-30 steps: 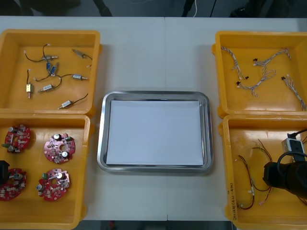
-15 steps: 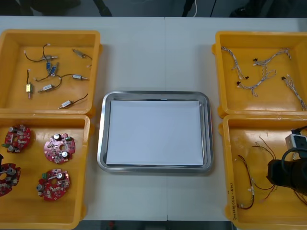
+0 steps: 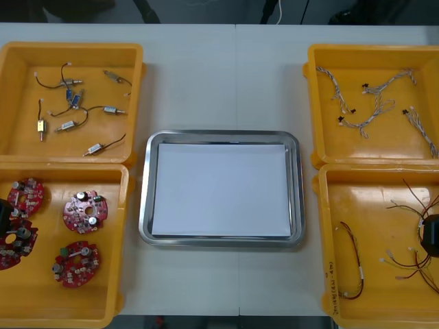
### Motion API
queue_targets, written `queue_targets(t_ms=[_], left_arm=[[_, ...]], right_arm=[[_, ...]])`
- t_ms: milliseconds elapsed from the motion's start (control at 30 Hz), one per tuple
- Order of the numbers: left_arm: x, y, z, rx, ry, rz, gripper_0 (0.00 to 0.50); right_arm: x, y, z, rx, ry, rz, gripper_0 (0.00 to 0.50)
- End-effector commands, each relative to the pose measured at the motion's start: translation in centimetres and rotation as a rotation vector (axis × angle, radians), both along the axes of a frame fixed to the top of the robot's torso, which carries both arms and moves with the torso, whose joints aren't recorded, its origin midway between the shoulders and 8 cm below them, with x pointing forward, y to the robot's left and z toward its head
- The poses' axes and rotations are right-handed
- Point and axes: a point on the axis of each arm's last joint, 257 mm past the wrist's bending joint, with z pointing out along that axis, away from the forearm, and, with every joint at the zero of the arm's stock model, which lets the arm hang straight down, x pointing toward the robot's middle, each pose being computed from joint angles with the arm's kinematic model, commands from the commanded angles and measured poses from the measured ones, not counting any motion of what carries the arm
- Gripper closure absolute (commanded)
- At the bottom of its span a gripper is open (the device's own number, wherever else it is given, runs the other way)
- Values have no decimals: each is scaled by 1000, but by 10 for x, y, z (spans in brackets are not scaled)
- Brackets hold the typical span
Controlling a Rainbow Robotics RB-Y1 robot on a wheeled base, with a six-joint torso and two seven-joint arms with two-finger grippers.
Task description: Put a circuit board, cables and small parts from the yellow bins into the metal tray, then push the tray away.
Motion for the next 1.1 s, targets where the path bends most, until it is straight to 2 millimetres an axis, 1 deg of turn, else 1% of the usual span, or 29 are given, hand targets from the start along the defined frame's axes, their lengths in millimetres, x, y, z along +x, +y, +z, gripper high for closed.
queue_targets(t_ms=[33,133,267,433,500,667,700,800,833,967,1000,1100], left_arm=[[12,-13,42,-41,-70,117,500],[13,-27,47,-38,-74,102,500],[18,-45,53,-44,-88,96,500],[22,-65,60,-47,-89,88,500],[24,-75,62,-45,-83,83,500],[30,-95,65,-59,-92,74,500],[30,-98,66,-62,-94,72,500],[35,-111,67,-52,-103,42,500],[36,-112,67,-49,-106,38,500],[44,-128,69,-43,-122,3,500],[46,-132,68,-40,-125,-6,500],[51,-144,69,-38,-138,-32,500]], right_arm=[[7,-16,41,-51,-47,12,500],[4,-24,52,-74,-31,24,500],[1,-31,65,-93,-29,34,500],[5,-31,80,-116,-33,68,500],[10,-23,88,-109,-46,103,500],[20,-4,99,-101,-63,176,500],[21,-1,100,-103,-63,186,500],[26,18,105,-91,-60,246,500],[26,19,106,-96,-60,255,500],[36,40,112,-107,-72,330,500],[37,47,113,-110,-72,353,500],[39,57,112,-122,-63,393,500]])
